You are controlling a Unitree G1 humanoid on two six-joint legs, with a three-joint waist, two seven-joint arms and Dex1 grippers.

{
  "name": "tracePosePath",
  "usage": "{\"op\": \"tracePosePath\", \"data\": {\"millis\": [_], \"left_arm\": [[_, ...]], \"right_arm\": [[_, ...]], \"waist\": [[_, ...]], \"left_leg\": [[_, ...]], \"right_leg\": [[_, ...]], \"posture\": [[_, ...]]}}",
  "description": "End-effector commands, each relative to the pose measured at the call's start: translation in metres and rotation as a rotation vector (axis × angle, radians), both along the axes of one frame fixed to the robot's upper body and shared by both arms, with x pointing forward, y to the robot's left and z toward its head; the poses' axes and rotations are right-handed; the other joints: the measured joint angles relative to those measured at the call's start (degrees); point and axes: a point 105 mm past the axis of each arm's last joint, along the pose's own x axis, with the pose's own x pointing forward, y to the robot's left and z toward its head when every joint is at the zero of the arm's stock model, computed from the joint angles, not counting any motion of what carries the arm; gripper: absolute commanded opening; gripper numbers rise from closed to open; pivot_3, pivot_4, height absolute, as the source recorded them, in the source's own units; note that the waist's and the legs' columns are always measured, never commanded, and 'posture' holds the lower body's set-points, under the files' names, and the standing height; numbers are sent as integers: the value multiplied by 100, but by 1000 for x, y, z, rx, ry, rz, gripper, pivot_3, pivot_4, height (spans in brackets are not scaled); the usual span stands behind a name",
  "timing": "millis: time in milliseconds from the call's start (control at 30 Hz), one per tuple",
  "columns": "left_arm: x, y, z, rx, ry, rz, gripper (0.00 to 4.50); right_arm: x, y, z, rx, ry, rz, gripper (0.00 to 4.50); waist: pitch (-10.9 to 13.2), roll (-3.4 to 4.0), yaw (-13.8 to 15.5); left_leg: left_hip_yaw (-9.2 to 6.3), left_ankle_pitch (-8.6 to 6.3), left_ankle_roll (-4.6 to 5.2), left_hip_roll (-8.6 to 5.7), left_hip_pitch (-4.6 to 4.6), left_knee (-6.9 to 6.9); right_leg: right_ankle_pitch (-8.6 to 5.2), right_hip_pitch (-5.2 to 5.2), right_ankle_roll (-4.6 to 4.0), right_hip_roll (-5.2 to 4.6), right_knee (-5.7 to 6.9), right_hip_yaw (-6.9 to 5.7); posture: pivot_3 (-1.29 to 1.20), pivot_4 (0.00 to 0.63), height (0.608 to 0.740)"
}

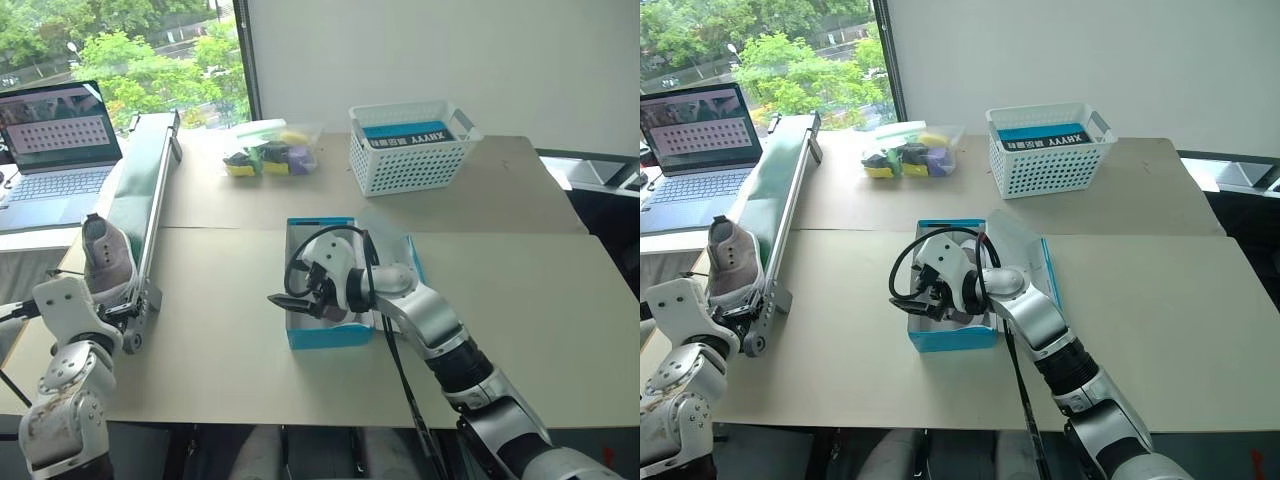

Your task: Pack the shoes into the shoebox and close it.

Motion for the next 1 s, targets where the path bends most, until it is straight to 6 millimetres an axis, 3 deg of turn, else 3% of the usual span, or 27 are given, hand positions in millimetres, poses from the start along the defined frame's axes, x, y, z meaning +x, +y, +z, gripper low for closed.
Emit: {"op": "tracePosePath", "data": {"millis": [33,333,533,700,1000], "left_arm": [[-1,2,6,-17,-34,18,4246],[2,5,17,-43,-85,27,1936],[10,-9,44,-11,-218,-2,1936],[13,-15,40,-33,-215,-9,1936],[9,-10,31,-46,-176,3,1936]], "right_arm": [[0,-1,14,30,-34,-3,4417],[2,-1,16,36,-37,-10,4500],[5,-1,18,47,-35,-23,4500],[6,-1,19,51,-36,-27,4500],[8,-2,19,52,-34,-36,4500]], "waist": [[0,0,1],[-1,-1,31],[-2,-4,40],[-4,-6,88],[-4,-6,95]], "left_leg": [[0,0,0,0,1,0],[0,1,-1,0,18,0],[0,1,-1,0,15,-1],[0,1,-2,-1,13,0],[1,1,-2,0,14,0]], "right_leg": [[0,0,0,0,1,0],[0,12,-1,0,5,0],[0,9,-1,0,5,0],[1,10,-1,0,3,0],[1,10,-1,0,5,0]], "posture": [[0,150,733],[0,150,733],[0,150,733],[0,150,733],[0,150,733]]}}
